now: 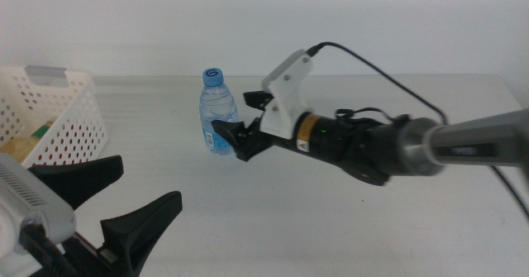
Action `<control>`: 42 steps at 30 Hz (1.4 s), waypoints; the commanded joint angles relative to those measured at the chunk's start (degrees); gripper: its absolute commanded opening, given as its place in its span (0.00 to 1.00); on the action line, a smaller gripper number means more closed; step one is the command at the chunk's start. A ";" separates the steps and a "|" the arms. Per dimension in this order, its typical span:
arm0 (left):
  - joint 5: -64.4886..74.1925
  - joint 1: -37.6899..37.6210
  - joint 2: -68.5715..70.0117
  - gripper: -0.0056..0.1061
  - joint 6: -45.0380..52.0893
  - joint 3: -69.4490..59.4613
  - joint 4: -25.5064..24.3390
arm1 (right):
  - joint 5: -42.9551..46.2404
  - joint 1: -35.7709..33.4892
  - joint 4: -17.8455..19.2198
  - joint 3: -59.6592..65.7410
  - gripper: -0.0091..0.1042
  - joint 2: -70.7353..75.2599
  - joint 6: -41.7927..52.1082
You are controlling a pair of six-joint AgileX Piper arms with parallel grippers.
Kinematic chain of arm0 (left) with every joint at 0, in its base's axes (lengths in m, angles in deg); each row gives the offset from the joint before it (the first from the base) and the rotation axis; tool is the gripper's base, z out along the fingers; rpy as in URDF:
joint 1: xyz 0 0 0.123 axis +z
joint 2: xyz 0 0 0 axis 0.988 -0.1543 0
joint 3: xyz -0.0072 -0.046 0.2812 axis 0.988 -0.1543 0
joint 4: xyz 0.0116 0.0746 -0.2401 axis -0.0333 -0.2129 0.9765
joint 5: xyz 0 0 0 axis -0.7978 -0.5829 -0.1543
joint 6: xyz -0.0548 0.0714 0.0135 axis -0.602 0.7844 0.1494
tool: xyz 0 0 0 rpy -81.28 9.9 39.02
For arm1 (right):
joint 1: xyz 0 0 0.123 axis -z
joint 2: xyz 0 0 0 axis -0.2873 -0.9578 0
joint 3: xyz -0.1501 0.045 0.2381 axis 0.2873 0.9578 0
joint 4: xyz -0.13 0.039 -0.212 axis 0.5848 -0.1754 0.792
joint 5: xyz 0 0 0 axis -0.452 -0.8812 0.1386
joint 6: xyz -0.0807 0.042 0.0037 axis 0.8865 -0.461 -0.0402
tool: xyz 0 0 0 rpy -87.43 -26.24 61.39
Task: Use arms to grab the bottles and put them into the dustbin to the left of the table.
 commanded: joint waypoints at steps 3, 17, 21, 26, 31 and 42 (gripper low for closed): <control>-4.45 -0.20 0.15 0.86 -0.78 1.54 0.68 | 3.80 1.74 -0.02 6.21 0.73 10.58 0.15; -4.45 -0.20 0.15 0.86 -0.78 1.54 0.68 | -1.14 3.33 3.19 29.00 0.73 40.24 -7.20; -4.45 -0.20 0.15 0.86 -0.78 1.54 0.68 | -3.48 3.33 4.74 33.72 0.73 45.85 -10.80; -4.45 -0.20 0.15 0.86 -0.78 1.54 0.68 | -5.55 3.33 0.38 39.96 0.73 51.98 -11.00; -4.45 -0.20 0.15 0.86 -0.78 1.54 0.68 | -11.82 3.33 -7.93 44.40 0.73 58.19 -4.73; -4.45 -0.20 0.15 0.86 -0.78 1.54 0.68 | -28.64 -0.02 -31.97 45.02 0.69 69.49 22.10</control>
